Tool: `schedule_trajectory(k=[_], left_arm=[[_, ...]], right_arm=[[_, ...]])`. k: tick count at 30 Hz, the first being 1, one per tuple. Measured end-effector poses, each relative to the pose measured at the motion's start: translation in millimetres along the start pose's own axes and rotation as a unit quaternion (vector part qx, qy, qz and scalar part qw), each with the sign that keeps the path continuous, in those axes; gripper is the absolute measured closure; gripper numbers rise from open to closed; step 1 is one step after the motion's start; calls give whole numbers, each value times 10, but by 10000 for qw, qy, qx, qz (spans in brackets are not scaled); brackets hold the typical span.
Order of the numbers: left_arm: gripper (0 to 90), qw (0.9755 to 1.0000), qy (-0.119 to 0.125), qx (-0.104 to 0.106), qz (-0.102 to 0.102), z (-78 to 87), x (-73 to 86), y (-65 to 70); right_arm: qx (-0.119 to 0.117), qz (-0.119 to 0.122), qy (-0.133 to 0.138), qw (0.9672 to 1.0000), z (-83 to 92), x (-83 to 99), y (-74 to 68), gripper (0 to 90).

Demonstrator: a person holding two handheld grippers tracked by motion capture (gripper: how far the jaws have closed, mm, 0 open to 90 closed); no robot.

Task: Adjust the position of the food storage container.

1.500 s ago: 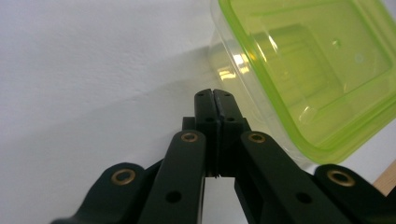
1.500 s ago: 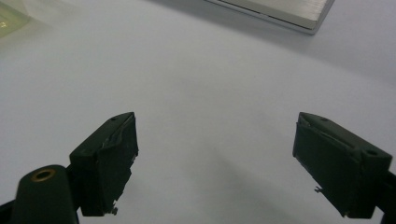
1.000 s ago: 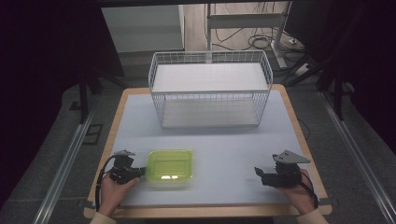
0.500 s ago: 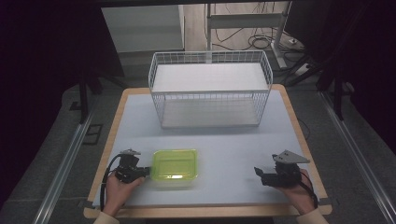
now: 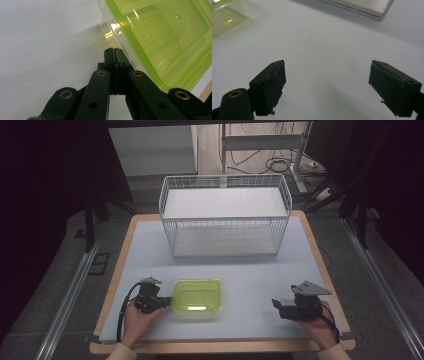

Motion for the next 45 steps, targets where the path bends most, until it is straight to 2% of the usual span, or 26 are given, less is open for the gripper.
schedule_trajectory(k=[4, 12, 15, 23, 27, 30, 33, 35, 40, 43, 45], left_arm=[[900, 10000, -10, 26, -80, -53, -67, 52], [900, 9996, -60, 148, -240, -221, -207, 243], [900, 9990, -111, 176, -391, -293, -253, 326], [900, 9985, -129, 232, -480, -424, -375, 425], [900, 9982, -96, 175, -561, -436, -371, 427], [900, 9991, 11, 163, -393, -354, -339, 337], [900, 9992, 115, 182, -340, -282, -326, 308], [900, 9989, 281, 181, -316, -163, -311, 290], [900, 9980, 489, 301, -260, -22, -314, 306], [888, 9969, 621, 385, -300, 62, -336, 357], [884, 9966, 657, 391, -299, 76, -339, 364]], right_arm=[[-1, -2, -2, 10000, -2, 1, -1, 141], [-5, -3, -3, 10000, -1, 2, -1, 141], [-7, 0, 0, 10000, 2, 1, -1, 141], [2, 2, -3, 10000, -1, 3, 1, 140], [-11, -26, 12, 10000, 3, -4, -3, 140], [-62, -70, 48, 9999, 13, -13, -19, 140], [-112, -127, 82, 9998, 19, -25, -25, 139], [-209, -181, 118, 9995, 25, -37, -43, 134], [-351, -251, 120, 9990, 30, -45, -79, 134], [-511, -337, 100, 9981, 31, -47, -118, 136], [-526, -334, 96, 9980, 30, -46, -123, 136]])
Point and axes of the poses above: each handheld gripper's, and its own axes: z roughly backward along the jaws, x roughly out of its underside, y roughly to its right, the point moved 10 cm from there along -z, roughly forward along the jaws, and after that the axes turned 15 degrees about -z, right-handed, at the moved point
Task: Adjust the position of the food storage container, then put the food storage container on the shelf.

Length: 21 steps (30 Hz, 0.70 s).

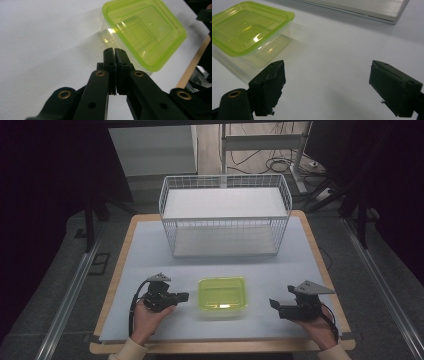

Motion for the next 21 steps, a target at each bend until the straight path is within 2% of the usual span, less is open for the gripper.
schedule_trajectory(k=[2, 3, 4, 5, 6, 7, 8, 12, 16, 18, 19, 20, 21], left_arm=[[846, 10000, 46, 32, -13, 31, 8, 20], [780, 9999, 79, 61, -7, 45, 16, 35], [638, 9997, 220, 3, 59, 91, 34, 45], [576, 9997, 220, 3, 59, 91, 34, 45], [576, 9996, 261, 29, 96, 110, 42, 51], [489, 9991, 280, 180, 245, 150, 65, 67], [460, 9991, 280, 180, 245, 150, 65, 67], [434, 9970, 457, 393, 491, 210, 11, 86], [421, 9961, 424, 504, 588, 183, 1, 103], [417, 9958, 418, 533, 624, 172, 3, 102], [409, 9950, 429, 580, 690, 159, 5, 101], [405, 9939, 441, 630, 788, 140, 4, 104], [404, 9939, 441, 630, 788, 140, 4, 104]], right_arm=[[-36, -3, -17, 10000, -3, 4, -12, 136], [-66, -12, -20, 10000, -3, 4, -21, 136], [-143, -24, -24, 9999, -3, 4, -44, 136], [-143, -24, -24, 9999, -3, 4, -44, 136], [-185, -28, -34, 9998, -3, 5, -55, 136], [-306, -74, -75, 9995, -10, 9, -90, 136], [-306, -74, -75, 9995, -10, 9, -90, 136], [-585, -221, -154, 9979, -29, -8, -177, 185], [-865, -447, -297, 9948, -47, -2, -253, 214], [-898, -485, -319, 9943, -51, -6, -271, 221], [-1002, -579, -398, 9925, -67, -16, -317, 232], [-1029, -616, -415, 9919, -77, -22, -330, 237], [-1029, -616, -415, 9919, -77, -22, -330, 237]])
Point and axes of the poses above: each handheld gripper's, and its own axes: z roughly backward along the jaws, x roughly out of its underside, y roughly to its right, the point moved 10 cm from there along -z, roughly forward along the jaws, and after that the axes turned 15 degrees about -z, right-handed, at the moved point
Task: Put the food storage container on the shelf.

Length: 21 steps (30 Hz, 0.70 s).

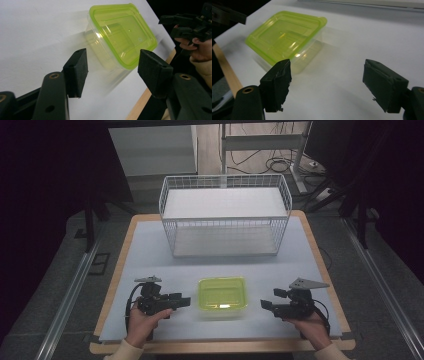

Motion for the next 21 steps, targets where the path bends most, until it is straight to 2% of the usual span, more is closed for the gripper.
schedule_trajectory(k=[3, 5, 8, 10, 11, 14, 17, 21], left_arm=[[396, 10000, 19, 33, 86, -25, -8, -6], [391, 9999, 26, 40, 121, -32, -12, -10], [390, 9997, 22, 64, 226, -70, -26, -33], [391, 9996, 37, 76, 273, -85, -39, -40], [392, 9994, 49, 113, 334, -109, -61, -52], [394, 9991, 86, 128, 390, -157, -113, -60], [394, 9993, 29, 151, 332, -231, -158, -45], [395, 9992, -53, 161, 356, -286, -152, -49]], right_arm=[[-210, -169, -149, 9995, -64, -40, -82, 257], [-250, -200, -174, 9993, -78, -54, -93, 262], [-452, -489, -306, 9973, -178, -116, -137, 294], [-465, -524, -326, 9970, -205, -128, -141, 302], [-471, -658, -410, 9959, -266, -143, -147, 321], [-497, -754, -449, 9949, -310, -152, -156, 332], [-482, -848, -520, 9939, -388, -159, -173, 348], [-601, -997, -585, 9915, -463, -171, -194, 391]])
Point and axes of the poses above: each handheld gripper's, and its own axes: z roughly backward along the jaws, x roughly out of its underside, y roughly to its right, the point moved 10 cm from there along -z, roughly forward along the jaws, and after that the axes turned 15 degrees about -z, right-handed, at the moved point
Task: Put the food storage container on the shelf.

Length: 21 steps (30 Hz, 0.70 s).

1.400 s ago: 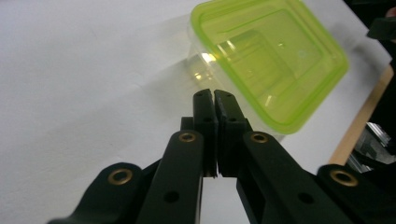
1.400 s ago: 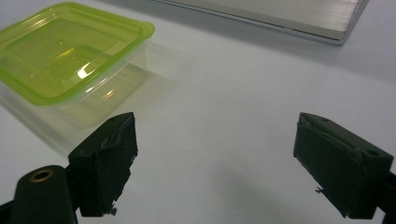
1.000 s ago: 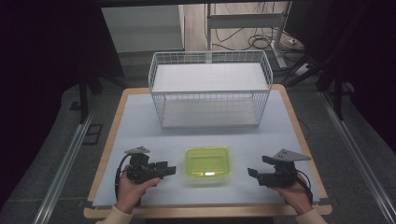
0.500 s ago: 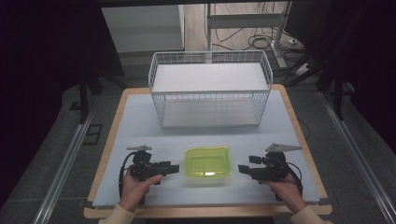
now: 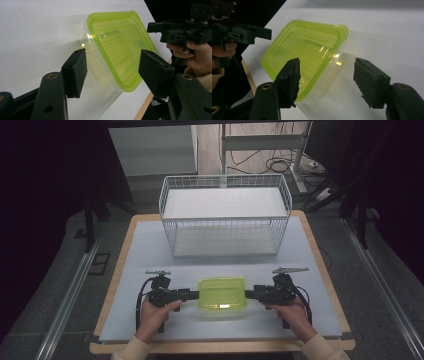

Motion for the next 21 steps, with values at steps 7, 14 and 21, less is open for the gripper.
schedule_trajectory(k=[7, 14, 21], left_arm=[[413, 9999, -57, 97, 123, -74, -3, -29], [456, 9992, -131, 267, 272, -164, 32, -67], [594, 9980, -142, 491, 367, -199, 56, -49]], right_arm=[[-173, -365, -112, 9991, -70, -31, 0, 444], [-221, -556, -292, 9978, -130, -4, 20, 507], [-395, -736, -420, 9956, -174, 33, 7, 594]])
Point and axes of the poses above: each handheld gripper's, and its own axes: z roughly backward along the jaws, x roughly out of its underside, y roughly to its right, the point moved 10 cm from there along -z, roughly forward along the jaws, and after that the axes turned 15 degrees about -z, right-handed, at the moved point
